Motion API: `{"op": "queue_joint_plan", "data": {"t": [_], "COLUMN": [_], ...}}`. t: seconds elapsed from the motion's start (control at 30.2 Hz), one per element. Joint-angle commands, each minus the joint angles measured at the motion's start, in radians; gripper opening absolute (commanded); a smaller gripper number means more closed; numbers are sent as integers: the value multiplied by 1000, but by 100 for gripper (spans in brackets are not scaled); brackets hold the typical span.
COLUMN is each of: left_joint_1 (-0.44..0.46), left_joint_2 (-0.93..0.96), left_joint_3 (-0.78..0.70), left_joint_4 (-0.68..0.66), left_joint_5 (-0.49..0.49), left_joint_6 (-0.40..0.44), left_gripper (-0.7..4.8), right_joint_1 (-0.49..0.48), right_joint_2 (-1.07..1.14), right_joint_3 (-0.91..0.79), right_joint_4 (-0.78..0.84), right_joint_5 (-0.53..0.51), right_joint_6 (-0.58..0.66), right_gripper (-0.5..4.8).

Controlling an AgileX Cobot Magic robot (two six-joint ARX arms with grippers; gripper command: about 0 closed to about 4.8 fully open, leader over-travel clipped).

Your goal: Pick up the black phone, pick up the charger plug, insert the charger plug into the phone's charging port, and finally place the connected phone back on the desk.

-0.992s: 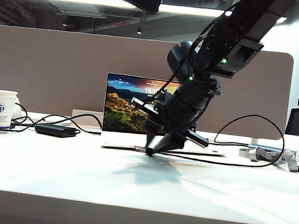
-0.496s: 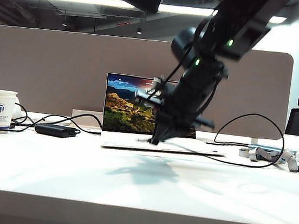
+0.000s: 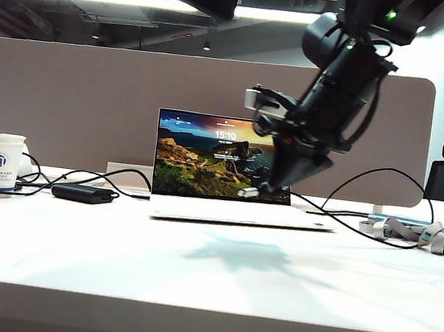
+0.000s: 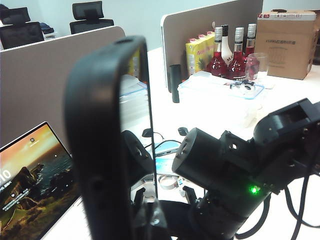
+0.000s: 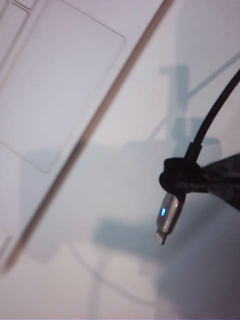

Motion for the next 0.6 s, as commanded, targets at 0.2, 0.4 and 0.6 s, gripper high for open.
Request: {"op": "queue_joint_plan", "data": {"t": [0.2, 0.4, 0.6], "left_joint_1": [-1, -1, -1], "left_joint_2": [-13, -13, -13], "left_joint_3": [6, 6, 6], "left_joint_4": [39, 39, 39], "left_joint_5": [3, 3, 3], "left_joint_6": [0, -4, -4], "left_gripper": [-6, -6, -6], "right_joint_1": [-54, -53, -52], "right_joint_2": [-14, -1, 42], "right_joint_3": [2, 1, 1], "right_joint_4": [-173, -201, -202], "right_joint_5": [-51, -52, -53], "right_joint_6": [-489, -739, -767], "right_gripper": [-7, -7, -7]}}
